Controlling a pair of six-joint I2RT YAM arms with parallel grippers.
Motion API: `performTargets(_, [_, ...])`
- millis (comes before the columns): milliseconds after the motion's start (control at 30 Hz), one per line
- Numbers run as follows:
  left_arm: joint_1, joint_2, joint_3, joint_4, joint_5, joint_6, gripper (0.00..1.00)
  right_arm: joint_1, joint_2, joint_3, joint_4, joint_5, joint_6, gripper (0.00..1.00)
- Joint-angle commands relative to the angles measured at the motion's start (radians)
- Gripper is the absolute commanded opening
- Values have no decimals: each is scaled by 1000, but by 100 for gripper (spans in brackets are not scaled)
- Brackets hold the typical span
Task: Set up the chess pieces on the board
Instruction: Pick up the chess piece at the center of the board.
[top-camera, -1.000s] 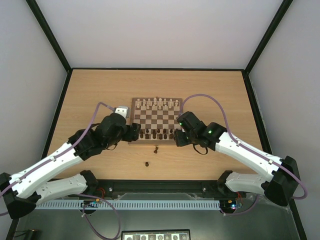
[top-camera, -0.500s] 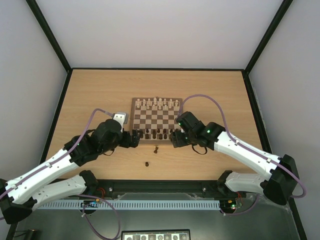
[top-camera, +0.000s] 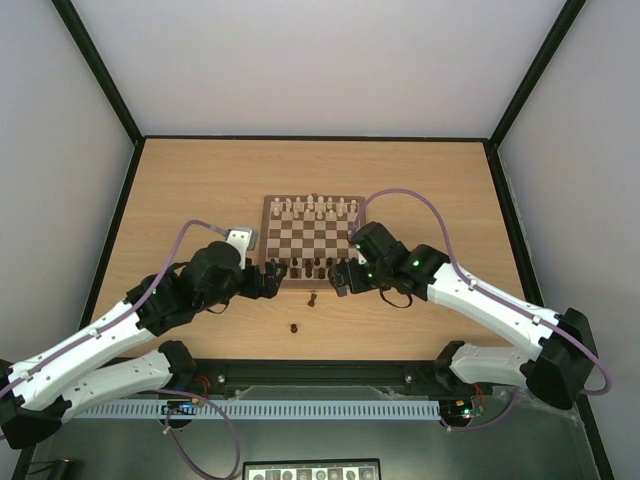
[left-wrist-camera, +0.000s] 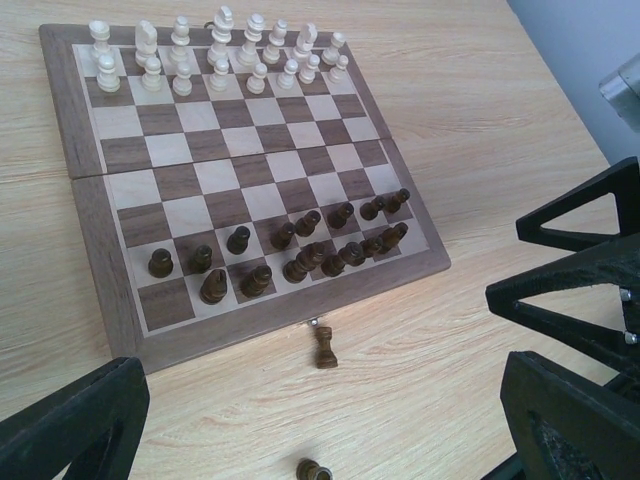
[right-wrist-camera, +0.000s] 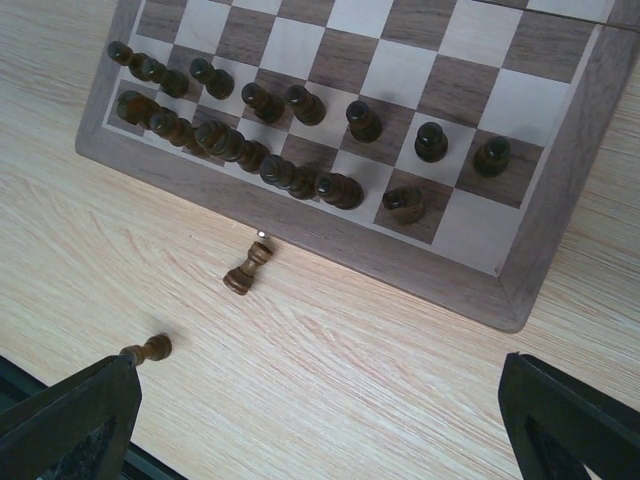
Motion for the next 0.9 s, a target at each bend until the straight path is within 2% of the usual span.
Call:
performTargets(0, [-5, -12, -14, 20, 8, -5, 99, 8, 20, -11, 14, -27, -2, 99])
performTargets(600, [-9, -40, -72, 46, 1, -47, 99, 65, 66, -44, 85, -32, 7, 100])
performTargets(867, [-10, -17, -137, 100, 15, -74, 99, 145, 116, -48, 80, 73, 48, 77])
